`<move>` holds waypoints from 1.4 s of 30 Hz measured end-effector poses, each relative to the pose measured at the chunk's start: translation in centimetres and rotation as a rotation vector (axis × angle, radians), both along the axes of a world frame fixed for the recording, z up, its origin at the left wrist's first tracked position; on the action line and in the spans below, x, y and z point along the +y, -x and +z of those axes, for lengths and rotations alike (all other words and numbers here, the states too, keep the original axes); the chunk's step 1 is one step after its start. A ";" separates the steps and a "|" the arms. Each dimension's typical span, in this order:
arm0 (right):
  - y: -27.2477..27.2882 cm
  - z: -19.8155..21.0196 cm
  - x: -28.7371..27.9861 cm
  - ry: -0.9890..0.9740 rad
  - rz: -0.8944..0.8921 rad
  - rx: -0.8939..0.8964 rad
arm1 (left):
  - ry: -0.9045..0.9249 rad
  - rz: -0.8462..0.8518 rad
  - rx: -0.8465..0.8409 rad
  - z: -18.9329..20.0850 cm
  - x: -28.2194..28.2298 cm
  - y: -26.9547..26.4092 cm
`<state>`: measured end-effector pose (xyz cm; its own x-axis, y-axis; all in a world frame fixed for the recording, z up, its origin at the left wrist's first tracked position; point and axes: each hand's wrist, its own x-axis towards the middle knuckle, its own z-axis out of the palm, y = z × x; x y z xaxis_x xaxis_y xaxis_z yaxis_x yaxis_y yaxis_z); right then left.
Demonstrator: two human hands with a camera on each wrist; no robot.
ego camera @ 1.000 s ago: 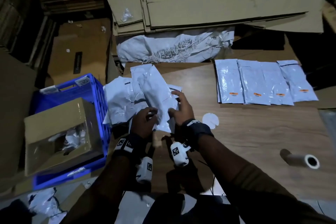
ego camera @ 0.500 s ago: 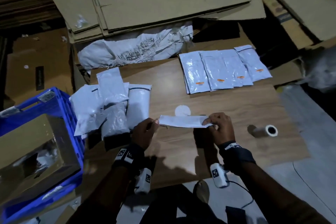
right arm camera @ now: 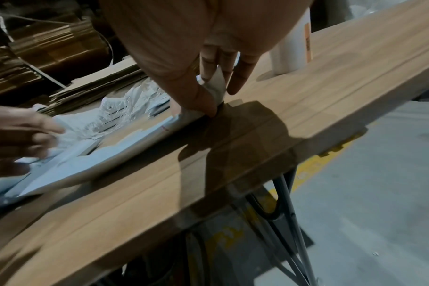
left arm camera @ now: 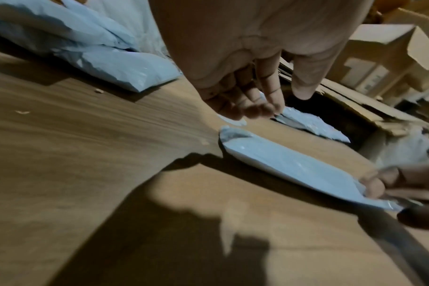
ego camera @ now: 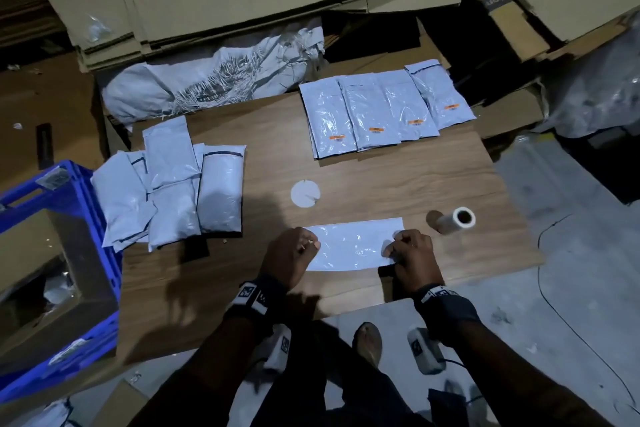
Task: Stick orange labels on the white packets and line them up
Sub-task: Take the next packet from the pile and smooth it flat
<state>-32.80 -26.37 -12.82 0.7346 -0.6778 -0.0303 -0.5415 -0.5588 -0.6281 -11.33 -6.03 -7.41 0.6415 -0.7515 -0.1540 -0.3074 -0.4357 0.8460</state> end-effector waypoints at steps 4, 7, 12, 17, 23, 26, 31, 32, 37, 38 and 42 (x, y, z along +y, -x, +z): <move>1.4 1.1 1.3 0.006 0.034 0.106 | -0.066 -0.168 -0.224 -3.1 -0.9 2.4; 0.6 1.8 1.6 0.060 0.107 0.064 | -0.149 -0.217 -0.410 -4.3 -1.8 3.7; -4.2 0.8 1.6 0.163 0.282 0.100 | -0.353 -0.273 -0.633 -3.7 -4.2 4.2; -7.1 -0.9 2.8 0.130 0.262 0.281 | -0.493 -0.327 -0.660 -5.1 -5.3 3.0; -7.1 -2.1 3.6 0.224 0.254 0.323 | -0.502 -0.293 -0.657 -6.5 -4.4 3.3; -7.2 -2.2 3.5 0.239 0.252 0.328 | -0.515 -0.303 -0.627 -6.5 -4.5 3.3; -7.1 -2.2 3.4 0.232 0.261 0.341 | -0.493 -0.326 -0.564 -6.5 -4.5 2.9; -7.1 -2.3 3.4 0.233 0.264 0.345 | -0.487 -0.326 -0.556 -6.6 -4.5 2.9; -7.0 -2.4 3.1 0.230 0.277 0.349 | -0.458 -0.318 -0.540 -6.6 -4.4 2.8; -6.9 -2.3 3.0 0.232 0.284 0.354 | -0.453 -0.319 -0.540 -6.6 -4.4 2.8; -5.5 -1.9 2.0 0.238 0.271 0.392 | -0.454 -0.336 -0.552 -6.9 -3.9 2.5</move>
